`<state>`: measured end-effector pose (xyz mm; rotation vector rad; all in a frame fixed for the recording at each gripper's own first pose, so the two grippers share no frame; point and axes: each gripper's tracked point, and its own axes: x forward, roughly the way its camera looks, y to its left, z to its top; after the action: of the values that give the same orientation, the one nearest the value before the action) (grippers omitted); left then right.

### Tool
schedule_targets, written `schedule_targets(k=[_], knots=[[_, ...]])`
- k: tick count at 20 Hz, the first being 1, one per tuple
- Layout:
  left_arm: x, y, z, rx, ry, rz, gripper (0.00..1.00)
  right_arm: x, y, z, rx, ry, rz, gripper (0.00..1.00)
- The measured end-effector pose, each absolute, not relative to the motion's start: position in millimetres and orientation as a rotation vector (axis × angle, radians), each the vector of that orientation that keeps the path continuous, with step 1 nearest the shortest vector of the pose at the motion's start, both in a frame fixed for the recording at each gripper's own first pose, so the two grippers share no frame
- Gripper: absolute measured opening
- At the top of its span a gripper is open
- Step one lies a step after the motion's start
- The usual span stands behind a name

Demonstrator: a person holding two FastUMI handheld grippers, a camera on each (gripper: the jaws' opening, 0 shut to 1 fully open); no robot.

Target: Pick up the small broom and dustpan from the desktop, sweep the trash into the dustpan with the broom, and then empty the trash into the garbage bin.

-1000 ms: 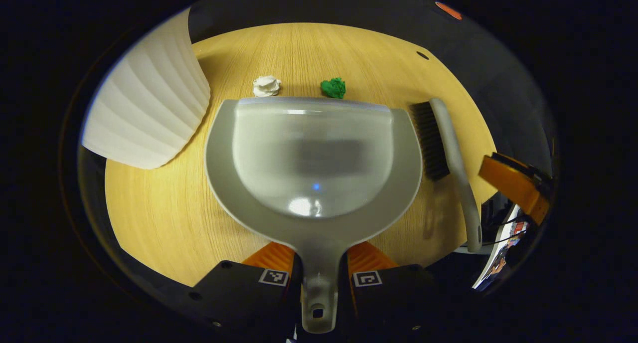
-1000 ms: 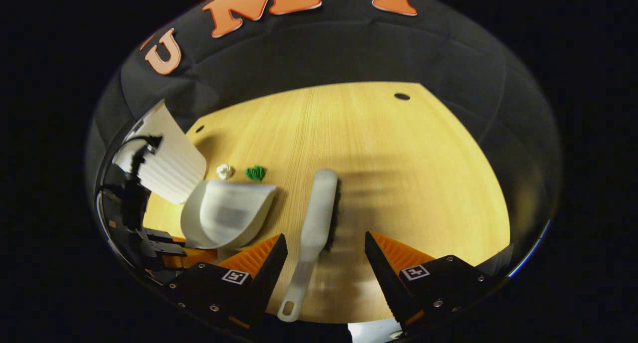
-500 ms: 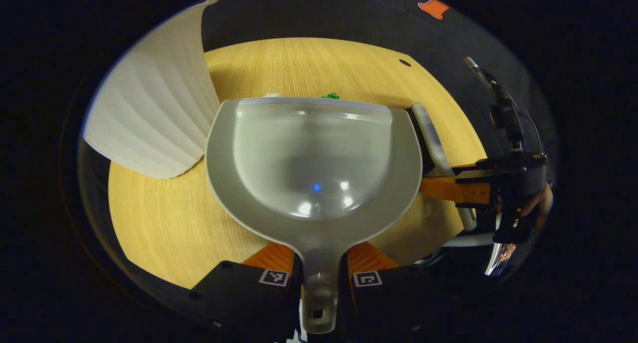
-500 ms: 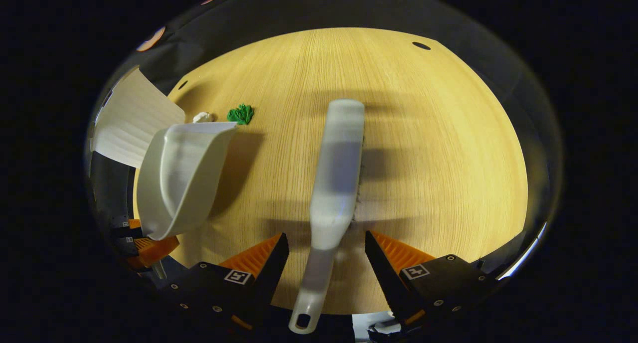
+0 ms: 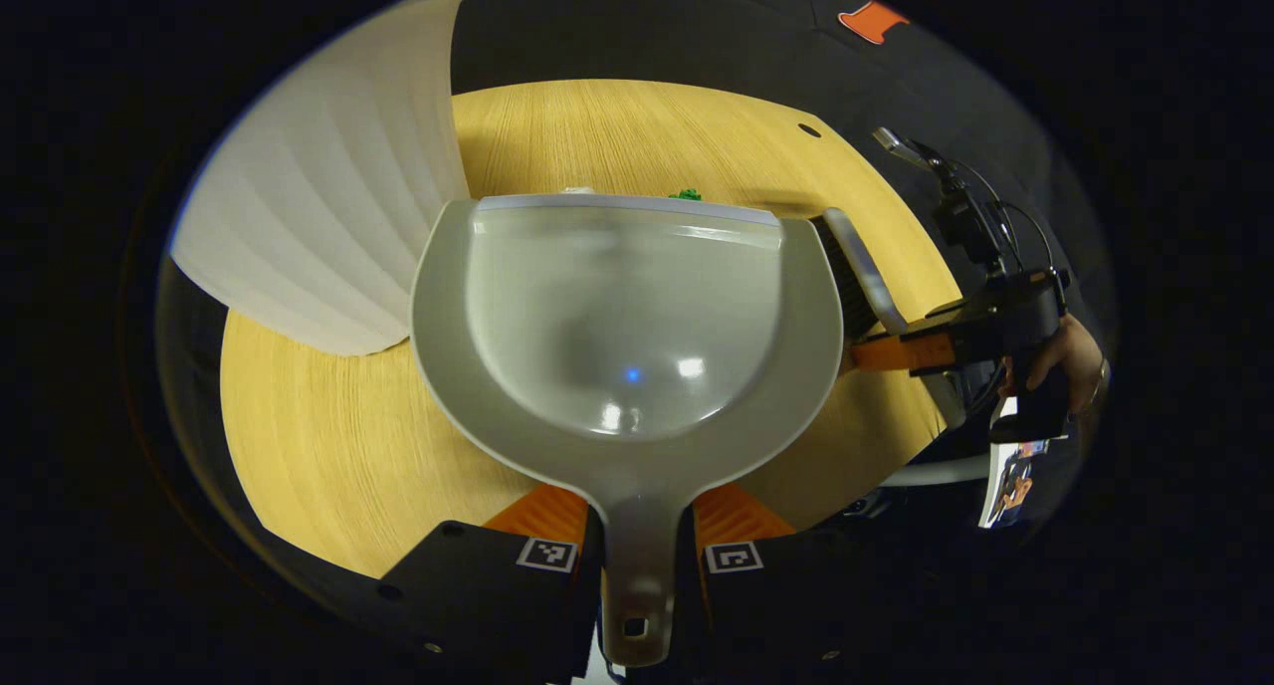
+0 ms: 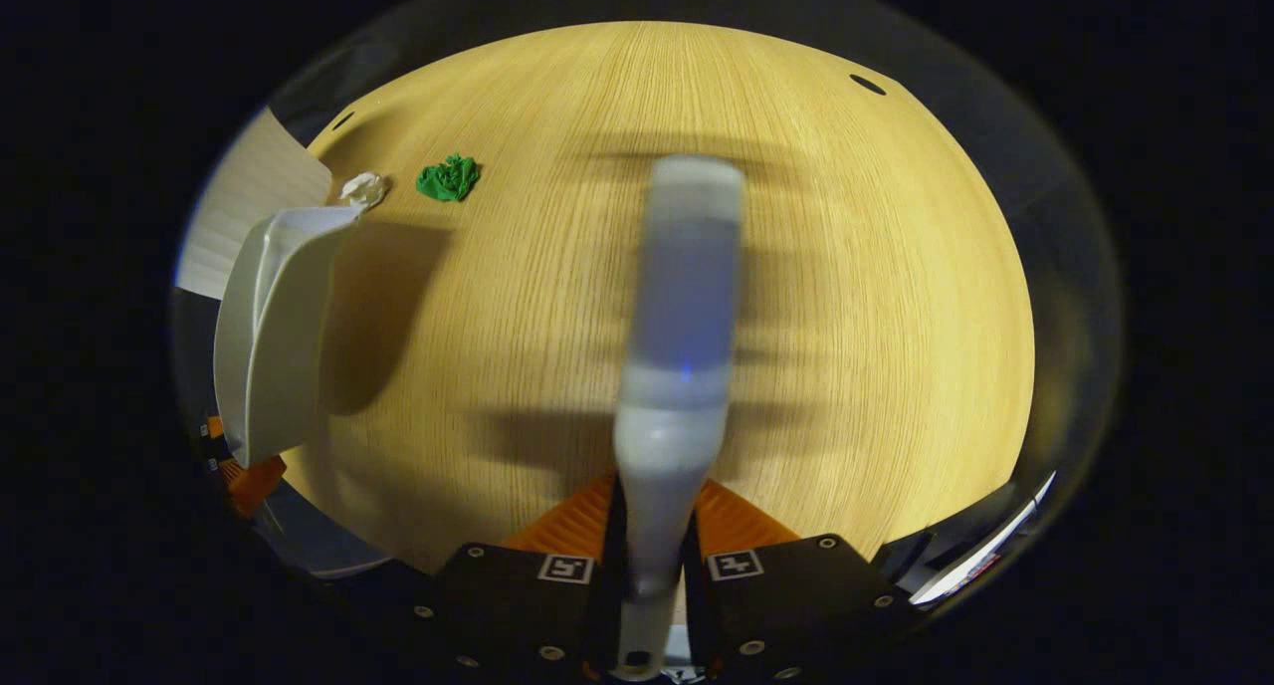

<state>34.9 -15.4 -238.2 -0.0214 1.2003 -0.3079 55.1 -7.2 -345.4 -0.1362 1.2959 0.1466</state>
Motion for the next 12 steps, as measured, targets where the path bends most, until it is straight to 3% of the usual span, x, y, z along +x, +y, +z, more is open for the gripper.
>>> schedule_targets(k=[4,7,8,9,12], knots=[[24,-2,-239,0.022,1.216,-0.336,0.33,63,-1,-335,-0.131,1.242,0.184,0.17],[22,8,-238,0.092,1.217,-0.365,0.33,81,1,-309,-0.184,1.167,0.229,0.16],[22,10,-238,0.107,1.217,-0.375,0.33,91,4,-297,-0.209,1.137,0.251,0.05],[22,12,-240,0.113,1.220,-0.383,0.33,104,7,-286,-0.241,1.106,0.275,0.16],[24,14,-247,0.153,1.242,-0.397,0.33,149,21,-268,-0.388,1.021,0.362,0.15]])
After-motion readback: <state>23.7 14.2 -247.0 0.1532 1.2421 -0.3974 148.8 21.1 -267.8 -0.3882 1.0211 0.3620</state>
